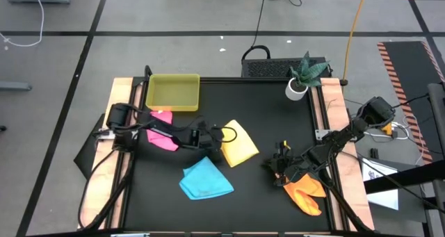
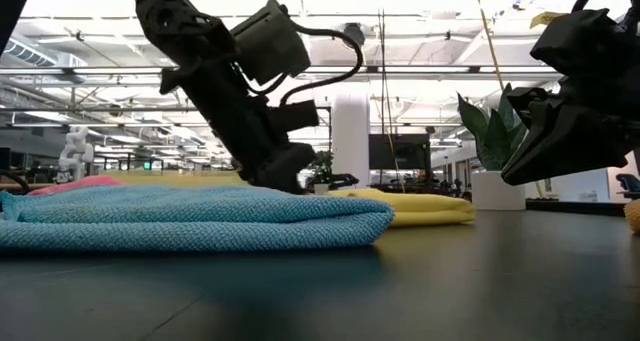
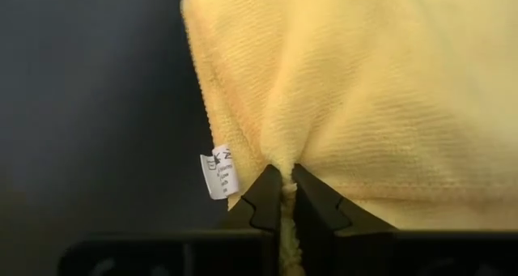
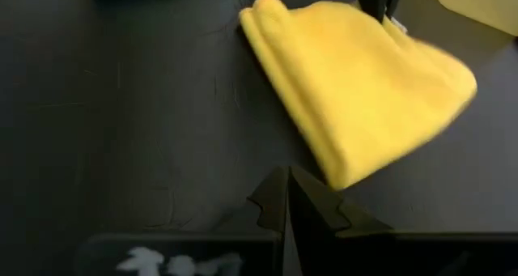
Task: Fold microfiber towels
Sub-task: Fold the yellow microfiber cloth
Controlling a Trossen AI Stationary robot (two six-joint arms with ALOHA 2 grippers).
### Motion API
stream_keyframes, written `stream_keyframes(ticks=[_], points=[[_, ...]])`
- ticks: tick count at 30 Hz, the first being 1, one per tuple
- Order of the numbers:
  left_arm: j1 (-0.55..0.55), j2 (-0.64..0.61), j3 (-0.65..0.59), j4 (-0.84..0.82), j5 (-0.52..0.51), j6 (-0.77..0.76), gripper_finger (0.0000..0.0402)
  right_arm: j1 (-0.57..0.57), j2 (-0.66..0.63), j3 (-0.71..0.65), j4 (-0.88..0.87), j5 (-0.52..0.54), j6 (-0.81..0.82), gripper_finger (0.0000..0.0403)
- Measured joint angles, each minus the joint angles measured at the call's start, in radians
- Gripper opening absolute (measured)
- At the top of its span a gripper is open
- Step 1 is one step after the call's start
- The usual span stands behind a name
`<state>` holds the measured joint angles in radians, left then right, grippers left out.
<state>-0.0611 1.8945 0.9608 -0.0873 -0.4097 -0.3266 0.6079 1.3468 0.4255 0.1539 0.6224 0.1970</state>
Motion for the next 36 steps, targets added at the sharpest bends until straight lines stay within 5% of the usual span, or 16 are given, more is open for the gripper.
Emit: stream_keyframes(ticks=[5,12,22,28,36], points=[[-0.028,-0.058,-0.006,-0.079,-0.075,-0.079,0.0018,0.0,0.0,0.0,0.0,0.0,0.0,0.0006],[-0.039,-0.046,-0.003,0.107,-0.081,-0.049,0.002,0.0,0.0,0.0,0.0,0.0,0.0,0.0006],[-0.034,-0.076,-0.003,-0.06,-0.115,-0.067,0.0009,0.0,0.0,0.0,0.019,0.0,0.0,0.0006],[-0.034,-0.078,-0.003,-0.053,-0.115,-0.059,0.0042,-0.005,0.047,0.0,0.21,0.0,-0.139,0.0018],[-0.034,-0.078,-0.003,-0.052,-0.06,-0.052,0.0059,-0.131,0.191,0.005,0.434,-0.032,-0.35,0.0088]])
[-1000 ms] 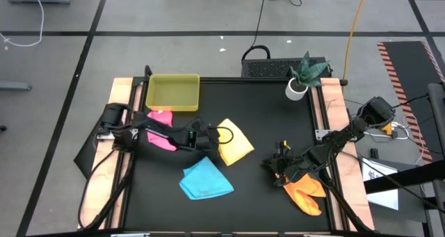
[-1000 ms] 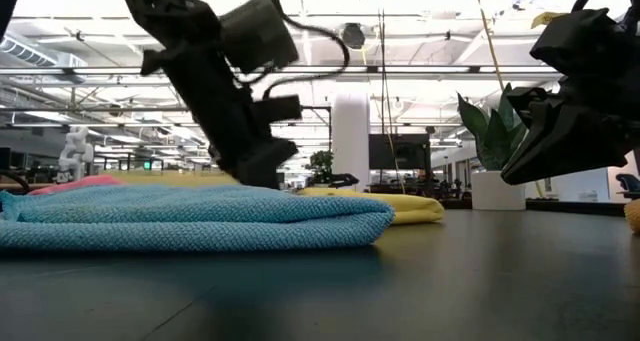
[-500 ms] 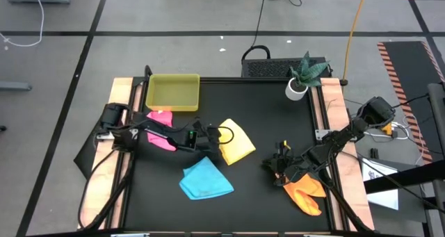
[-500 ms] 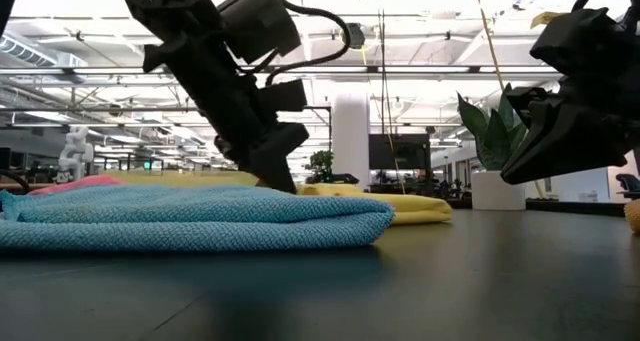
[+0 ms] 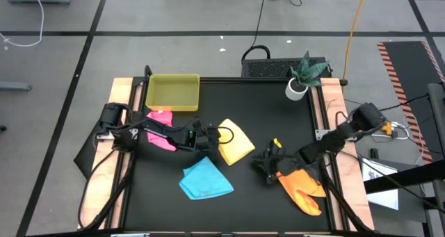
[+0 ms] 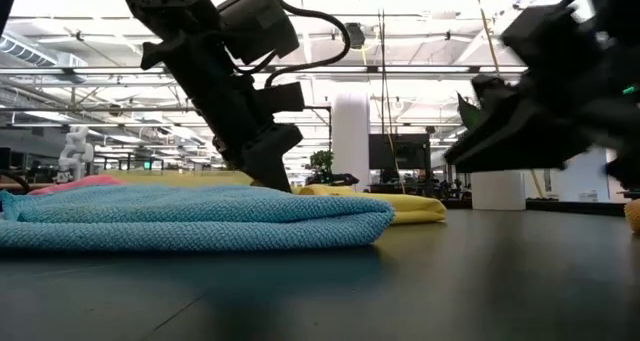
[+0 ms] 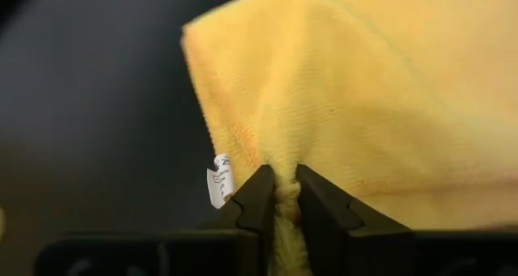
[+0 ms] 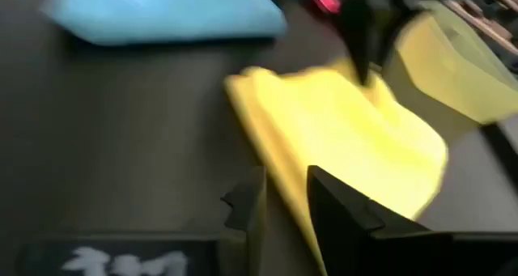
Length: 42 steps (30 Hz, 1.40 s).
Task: Fold microfiber towels
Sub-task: Fold the yellow microfiber cloth
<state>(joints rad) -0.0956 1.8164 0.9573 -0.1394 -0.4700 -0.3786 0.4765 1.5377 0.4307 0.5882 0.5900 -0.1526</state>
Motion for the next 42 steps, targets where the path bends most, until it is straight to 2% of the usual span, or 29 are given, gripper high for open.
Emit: stream_keyframes(ticks=[3,5,10,15,22,30,33,38,42], points=[[0.01,0.0,0.0,-0.001,0.064,0.0,0.0075,-0.056,0.034,0.02,0.0,-0.001,-0.062,0.0105],[0.019,-0.002,0.001,-0.017,0.082,0.0,0.0094,-0.084,0.051,0.037,-0.005,-0.038,-0.122,0.011],[0.038,-0.043,0.002,-0.134,0.082,-0.027,0.0152,-0.117,0.09,0.061,-0.067,-0.122,-0.235,0.011],[0.034,-0.079,0.001,-0.19,0.028,-0.073,0.0185,-0.13,0.102,0.065,-0.062,-0.097,-0.259,0.0102],[0.014,-0.075,0.002,-0.082,0.021,-0.037,0.0191,-0.135,0.081,0.064,-0.046,-0.093,-0.296,0.0083],[0.016,-0.072,0.002,-0.065,0.018,-0.019,0.0191,-0.198,0.08,0.064,-0.094,-0.123,-0.309,0.0078],[0.015,-0.066,0.002,-0.06,0.016,-0.016,0.0191,-0.219,0.08,0.064,-0.101,-0.146,-0.32,0.0062],[0.026,-0.041,0.002,-0.068,-0.001,-0.013,0.0191,-0.234,0.079,0.064,-0.12,-0.176,-0.321,0.001],[0.038,-0.015,0.002,-0.097,0.023,-0.015,0.0191,-0.22,0.079,0.064,-0.122,-0.172,-0.322,0.0008]])
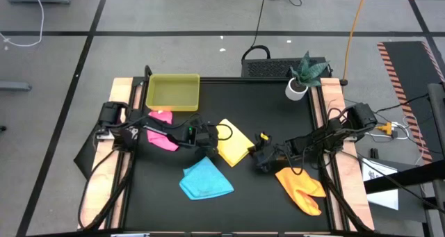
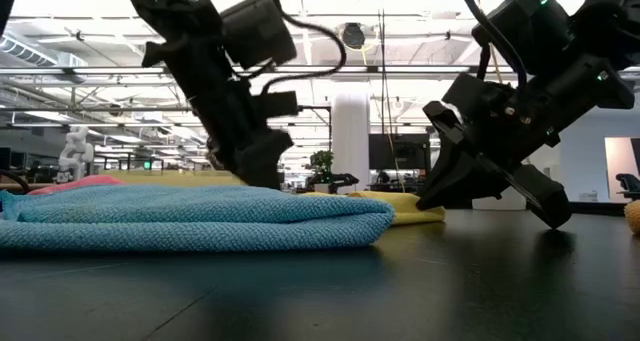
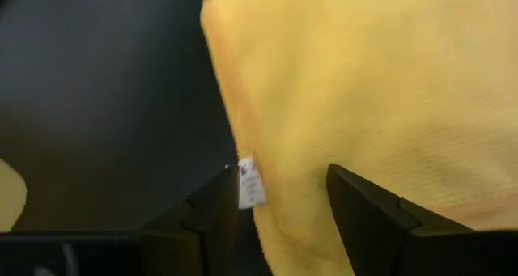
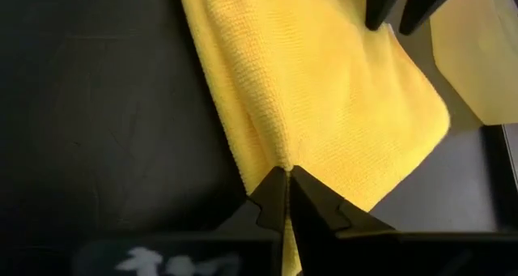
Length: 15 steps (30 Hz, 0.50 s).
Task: Fold microfiber towels
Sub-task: Fold the yellow microfiber cloth
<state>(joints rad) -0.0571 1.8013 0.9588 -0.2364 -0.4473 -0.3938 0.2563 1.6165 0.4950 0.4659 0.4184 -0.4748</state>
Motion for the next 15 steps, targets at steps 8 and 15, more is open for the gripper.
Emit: stream_keyframes(ticks=[8,15], points=[[0.003,0.006,0.0,-0.082,-0.003,-0.007,0.0191,0.049,-0.01,0.002,-0.055,0.008,0.055,0.0003],[-0.001,0.006,0.0,-0.081,-0.005,0.022,0.0191,0.101,-0.046,-0.002,-0.083,0.008,0.071,0.0002]])
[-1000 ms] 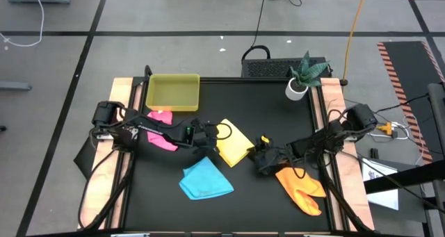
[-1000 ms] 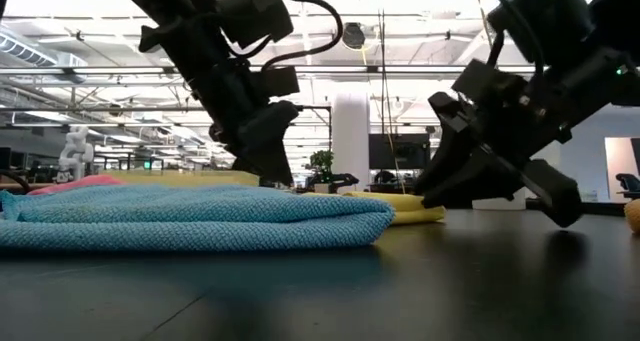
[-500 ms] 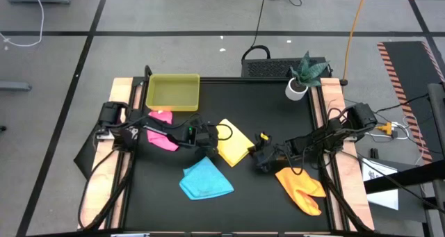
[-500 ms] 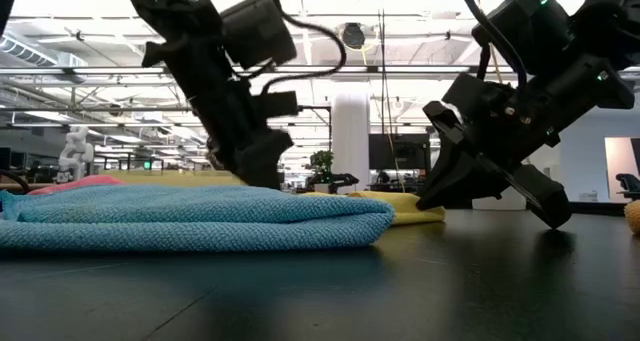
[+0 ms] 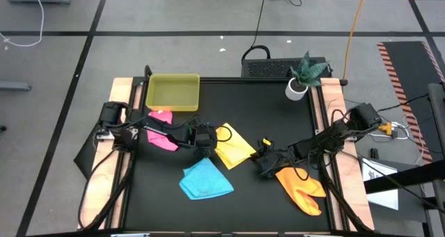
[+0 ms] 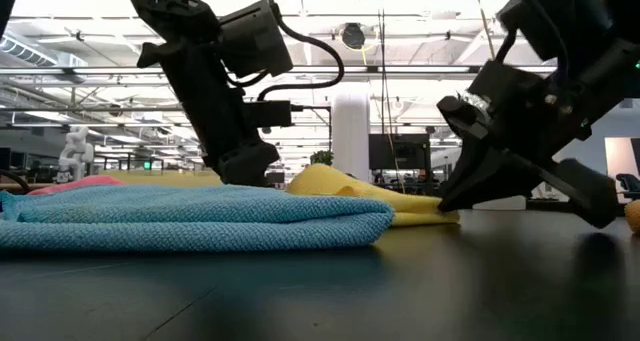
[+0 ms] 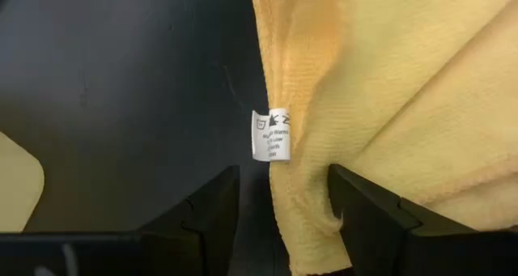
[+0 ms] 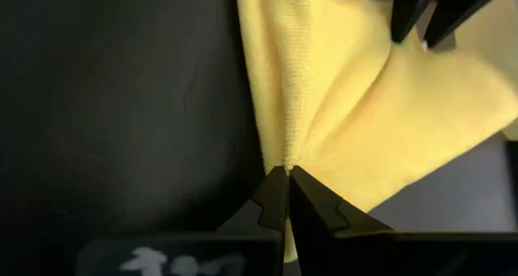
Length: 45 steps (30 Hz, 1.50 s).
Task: Fold microfiber towels
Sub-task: Fold the yellow microfiber cloth
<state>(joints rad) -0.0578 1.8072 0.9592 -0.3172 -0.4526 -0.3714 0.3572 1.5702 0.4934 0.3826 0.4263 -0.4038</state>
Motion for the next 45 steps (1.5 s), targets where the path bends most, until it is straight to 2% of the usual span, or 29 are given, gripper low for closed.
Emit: stream_keyframes(ticks=[7,12,19,22,25,29,33,37,40,42,45], points=[[-0.033,-0.024,0.0,-0.001,-0.001,0.029,0.0191,0.005,-0.002,0.0,0.062,-0.014,0.054,0.0004],[-0.055,-0.061,-0.001,0.005,-0.004,0.029,0.0191,0.005,0.002,0.0,0.086,-0.099,0.108,0.0021],[-0.063,-0.074,-0.001,0.03,-0.014,0.029,0.0191,0.017,-0.008,-0.001,0.097,-0.119,0.156,0.0094],[-0.063,-0.074,-0.001,0.039,0.001,0.034,0.0191,0.03,-0.012,0.0,0.213,-0.121,0.157,0.0124],[-0.061,-0.074,-0.001,0.035,0.004,0.036,0.0191,0.028,-0.011,0.0,0.312,-0.121,0.166,0.0136],[-0.054,-0.074,-0.012,0.041,0.009,0.036,0.0191,-0.011,-0.004,0.0,0.279,-0.119,0.271,0.0125],[-0.037,-0.074,-0.061,0.066,0.016,0.036,0.0191,-0.037,0.036,0.0,0.236,-0.129,0.348,0.0087],[-0.006,-0.074,-0.119,0.136,0.004,0.05,0.0191,-0.048,0.109,0.013,0.262,-0.204,0.366,0.0039],[0.013,-0.074,-0.133,0.157,-0.07,0.053,0.0191,-0.048,0.174,0.051,0.262,-0.263,0.366,0.0008],[0.018,-0.074,-0.131,0.156,-0.118,0.055,0.0191,-0.044,0.213,0.086,0.262,-0.304,0.367,0.0004],[0.011,-0.074,-0.116,0.158,-0.126,0.066,0.0191,-0.032,0.243,0.133,0.264,-0.325,0.362,0.0014]])
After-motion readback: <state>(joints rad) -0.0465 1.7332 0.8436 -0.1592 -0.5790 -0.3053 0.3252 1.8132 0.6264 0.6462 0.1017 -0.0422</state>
